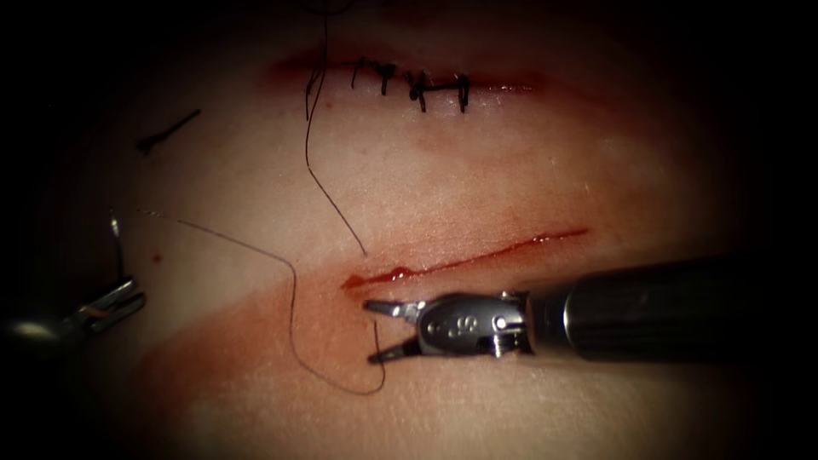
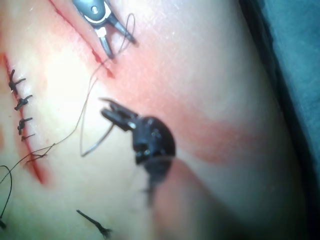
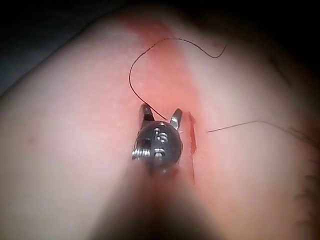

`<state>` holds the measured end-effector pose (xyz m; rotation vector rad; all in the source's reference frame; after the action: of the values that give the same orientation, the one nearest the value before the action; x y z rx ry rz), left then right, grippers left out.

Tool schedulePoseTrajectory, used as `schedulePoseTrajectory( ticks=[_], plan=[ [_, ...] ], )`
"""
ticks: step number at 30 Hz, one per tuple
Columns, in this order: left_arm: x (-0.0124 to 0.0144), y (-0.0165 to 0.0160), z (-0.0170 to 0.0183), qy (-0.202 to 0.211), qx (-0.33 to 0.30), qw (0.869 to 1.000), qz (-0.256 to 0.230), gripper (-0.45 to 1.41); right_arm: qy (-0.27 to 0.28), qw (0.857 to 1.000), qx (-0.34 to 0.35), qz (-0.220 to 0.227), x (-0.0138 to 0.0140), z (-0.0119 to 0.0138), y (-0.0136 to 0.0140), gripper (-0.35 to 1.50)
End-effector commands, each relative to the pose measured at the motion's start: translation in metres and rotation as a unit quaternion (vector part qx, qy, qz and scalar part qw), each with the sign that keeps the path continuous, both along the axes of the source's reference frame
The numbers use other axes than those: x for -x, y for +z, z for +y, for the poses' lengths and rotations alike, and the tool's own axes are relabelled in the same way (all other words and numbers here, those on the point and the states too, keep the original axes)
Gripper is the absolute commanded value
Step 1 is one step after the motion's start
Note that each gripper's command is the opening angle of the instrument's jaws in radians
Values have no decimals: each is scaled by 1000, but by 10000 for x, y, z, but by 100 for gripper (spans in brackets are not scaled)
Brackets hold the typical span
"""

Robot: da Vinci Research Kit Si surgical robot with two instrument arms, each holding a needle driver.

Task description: Wound Closure

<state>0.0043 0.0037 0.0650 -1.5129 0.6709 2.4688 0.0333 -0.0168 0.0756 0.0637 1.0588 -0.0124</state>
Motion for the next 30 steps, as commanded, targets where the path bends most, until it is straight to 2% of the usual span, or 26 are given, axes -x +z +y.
schedulePoseTrajectory(
  ticks=[1, 2, 3, 6, 11, 18, 19, 20, 21, 24, 28, 30],
  plan=[
    [5, 8, -2, 0, -1, 1000, 0, -45, -10, 1000, -6, 6, -7, -4, 7, 36],
    [5, 8, -2, 0, -1, 1000, 0, -45, -10, 1000, -6, 6, -7, -4, 7, 36],
    [4, 8, -1, 0, -1, 1000, -1, -45, -24, 1000, -13, 5, -6, -3, 7, -35],
    [6, 9, 2, 1, -1, 1000, -1, -45, -26, 1000, -15, 0, -1, -2, 0, -35],
    [16, 17, 9, 2, 0, 1000, -4, -45, -25, 1000, -9, -5, 27, -20, -31, -35],
    [33, 36, 11, 3, 5, 1000, -5, -45, -46, 998, -24, -23, 77, -73, -91, -35],
    [37, 42, 8, 6, 6, 1000, -3, -45, -48, 998, -29, -25, 90, -85, -106, -35],
    [37, 42, 8, 6, 6, 1000, -3, -45, -48, 998, -29, -25, 90, -85, -106, -35],
    [42, 49, 2, 11, 8, 1000, 0, -45, -47, 998, -33, -30, 105, -97, -122, -35],
    [53, 62, -13, 23, 6, 1000, 2, -45, -44, 997, -31, -56, 138, -113, -144, -35],
    [66, 74, -33, 33, -2, 999, 3, -45, -47, 995, -42, -78, 164, -128, -164, -35],
    [69, 78, -43, 37, -6, 999, 3, -45, -56, 995, -52, -69, 165, -132, -173, -35]
  ],
)
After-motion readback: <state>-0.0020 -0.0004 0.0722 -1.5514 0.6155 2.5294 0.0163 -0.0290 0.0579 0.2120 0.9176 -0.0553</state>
